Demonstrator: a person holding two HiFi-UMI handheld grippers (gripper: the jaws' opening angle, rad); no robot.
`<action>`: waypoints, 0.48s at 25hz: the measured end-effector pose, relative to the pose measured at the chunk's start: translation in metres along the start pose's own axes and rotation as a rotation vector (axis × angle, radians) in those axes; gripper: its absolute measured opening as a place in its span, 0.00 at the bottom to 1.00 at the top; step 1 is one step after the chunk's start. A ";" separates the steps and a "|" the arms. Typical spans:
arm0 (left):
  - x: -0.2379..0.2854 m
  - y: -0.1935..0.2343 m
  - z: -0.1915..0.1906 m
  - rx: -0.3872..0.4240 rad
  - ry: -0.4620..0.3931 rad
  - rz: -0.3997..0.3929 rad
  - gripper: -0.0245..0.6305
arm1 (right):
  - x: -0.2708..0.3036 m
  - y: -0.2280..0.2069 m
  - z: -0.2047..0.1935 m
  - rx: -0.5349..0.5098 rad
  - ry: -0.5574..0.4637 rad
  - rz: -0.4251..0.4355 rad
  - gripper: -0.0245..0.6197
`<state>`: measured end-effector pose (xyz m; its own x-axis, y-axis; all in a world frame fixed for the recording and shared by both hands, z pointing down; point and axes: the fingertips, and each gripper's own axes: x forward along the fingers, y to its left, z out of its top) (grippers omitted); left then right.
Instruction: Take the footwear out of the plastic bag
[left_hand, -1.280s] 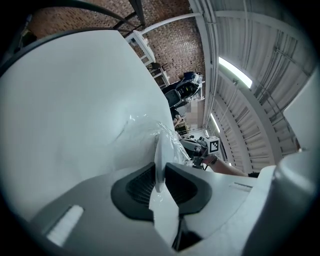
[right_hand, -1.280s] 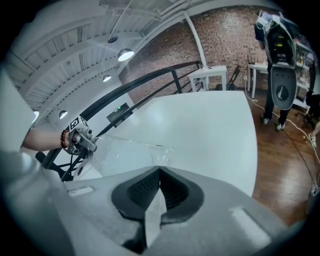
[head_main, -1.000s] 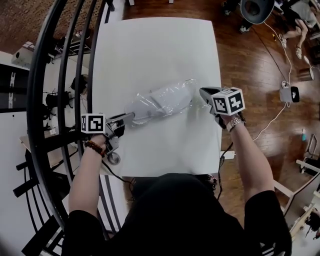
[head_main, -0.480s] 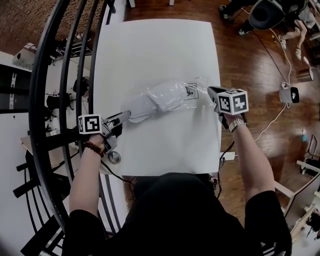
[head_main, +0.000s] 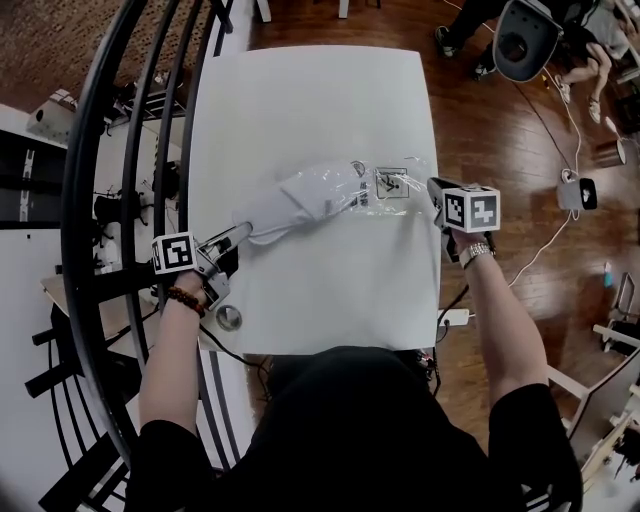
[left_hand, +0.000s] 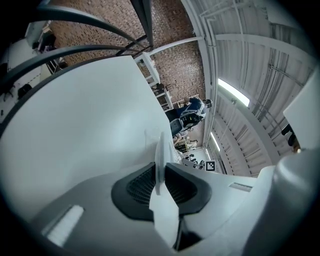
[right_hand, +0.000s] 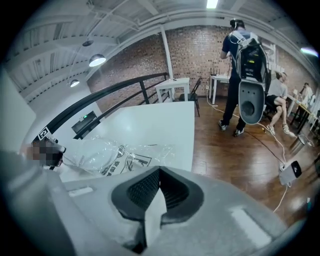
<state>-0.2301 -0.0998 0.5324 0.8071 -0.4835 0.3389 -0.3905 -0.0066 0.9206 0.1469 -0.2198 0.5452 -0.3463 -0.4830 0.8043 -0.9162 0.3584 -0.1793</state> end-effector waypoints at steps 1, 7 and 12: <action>-0.001 -0.003 0.002 -0.006 -0.010 -0.013 0.15 | -0.002 -0.002 0.001 0.003 -0.002 -0.011 0.03; -0.014 0.012 0.013 -0.039 -0.093 0.002 0.15 | -0.007 -0.019 -0.005 0.046 -0.018 -0.074 0.03; -0.021 0.022 0.018 -0.062 -0.160 0.024 0.15 | -0.012 -0.028 -0.014 0.096 -0.032 -0.113 0.03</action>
<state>-0.2632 -0.1056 0.5419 0.7152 -0.6161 0.3301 -0.3766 0.0583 0.9245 0.1793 -0.2129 0.5489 -0.2447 -0.5420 0.8039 -0.9643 0.2227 -0.1434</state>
